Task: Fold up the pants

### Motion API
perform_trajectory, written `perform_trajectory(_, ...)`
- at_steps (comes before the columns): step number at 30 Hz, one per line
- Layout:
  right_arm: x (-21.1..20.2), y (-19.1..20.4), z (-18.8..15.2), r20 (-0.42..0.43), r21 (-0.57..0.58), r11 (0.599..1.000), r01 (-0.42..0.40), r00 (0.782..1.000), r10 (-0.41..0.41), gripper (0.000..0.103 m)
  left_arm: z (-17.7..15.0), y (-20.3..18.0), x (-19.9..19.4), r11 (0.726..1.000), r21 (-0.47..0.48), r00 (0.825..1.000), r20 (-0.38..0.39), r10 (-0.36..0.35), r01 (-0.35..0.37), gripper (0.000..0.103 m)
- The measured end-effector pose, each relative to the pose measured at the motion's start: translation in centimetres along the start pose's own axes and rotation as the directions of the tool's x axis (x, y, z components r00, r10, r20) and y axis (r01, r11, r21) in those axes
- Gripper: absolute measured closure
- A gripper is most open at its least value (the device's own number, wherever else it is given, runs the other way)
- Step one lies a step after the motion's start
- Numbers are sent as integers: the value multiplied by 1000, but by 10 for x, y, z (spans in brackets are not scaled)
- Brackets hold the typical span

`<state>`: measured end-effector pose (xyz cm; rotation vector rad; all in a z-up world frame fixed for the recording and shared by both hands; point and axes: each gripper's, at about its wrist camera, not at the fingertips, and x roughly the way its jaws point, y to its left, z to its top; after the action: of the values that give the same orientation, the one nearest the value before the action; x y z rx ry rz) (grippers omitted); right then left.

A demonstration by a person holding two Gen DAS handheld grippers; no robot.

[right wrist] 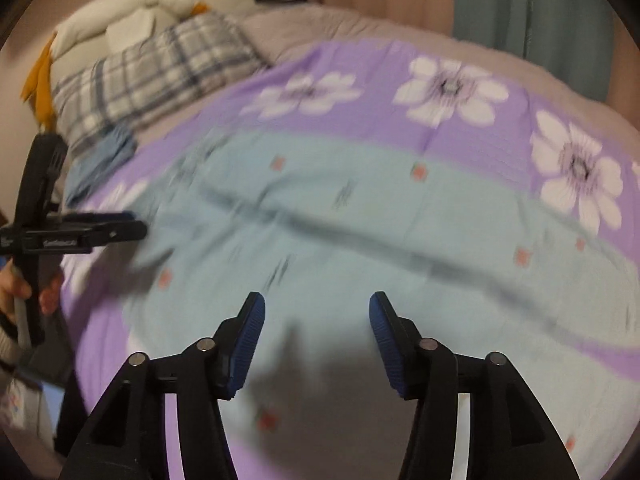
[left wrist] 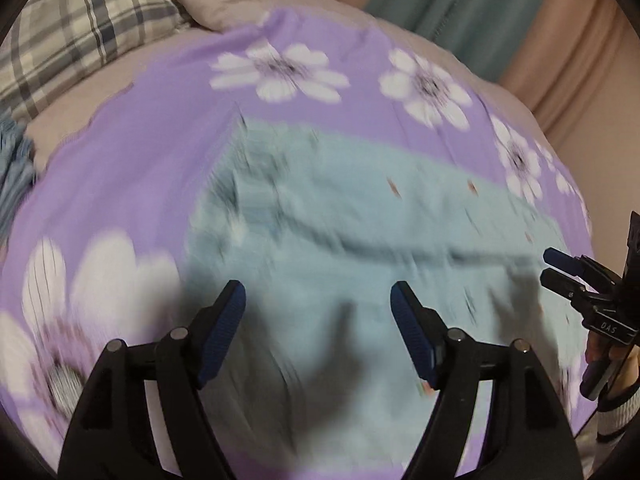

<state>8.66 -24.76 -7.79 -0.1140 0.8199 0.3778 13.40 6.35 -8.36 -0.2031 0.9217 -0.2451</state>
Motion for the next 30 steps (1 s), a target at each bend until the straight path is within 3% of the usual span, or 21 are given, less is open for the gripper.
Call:
perform_trajectory(2, 15, -9, 21, 15, -6, 1000, -5, 1000, 5, 48, 28, 9, 15, 1000, -9, 1000, -2, 29, -29, 28)
perform_trajectory(5, 49, -27, 64, 6, -30, 999, -15, 1000, 15, 48, 56, 22, 31, 999, -35, 1000, -18, 17, -18, 28)
perform_trajectory(8, 83, -31, 88, -27, -99, 995, 6, 1000, -9, 48, 79, 39, 45, 996, -73, 998, -33, -45, 42, 27)
perform_trajectory(13, 137, -34, 116, -120, -232, 972, 26, 991, -55, 48, 106, 57, 82, 975, -125, 976, -93, -197, 185, 20)
perform_trajectory(15, 152, -38, 121, -160, -249, 969, -10, 987, -30, 48, 109, 61, 95, 973, -130, 972, -117, -204, 189, 20)
perform_trajectory(18, 179, -46, 116, -246, -241, 970, -41, 969, -20, 46, 107, 58, 100, 981, -75, 974, -130, -185, 176, 28)
perform_trajectory(20, 178, -50, 114, -225, -223, 972, -67, 974, 15, 48, 103, 55, 98, 992, -16, 984, -127, -126, 125, 52)
perform_trajectory(21, 177, -51, 113, -219, -218, 974, -68, 975, 19, 52, 102, 56, 98, 994, -4, 986, -127, -104, 105, 57)
perform_trajectory(23, 170, -49, 108, -208, -229, 971, -72, 978, 24, 81, 102, 62, 95, 995, -19, 987, -125, -104, 103, 66)
perform_trajectory(24, 165, -46, 105, -200, -237, 969, -66, 980, 17, 91, 101, 63, 90, 992, -39, 986, -118, -121, 117, 67)
perform_trajectory(25, 162, -44, 104, -198, -245, 968, -61, 980, 11, 94, 102, 64, 87, 993, -40, 987, -111, -119, 115, 72)
perform_trajectory(30, 125, -18, 92, -116, -313, 949, 42, 990, -82, 98, 91, 50, 48, 995, 33, 996, -24, -88, 89, 72)
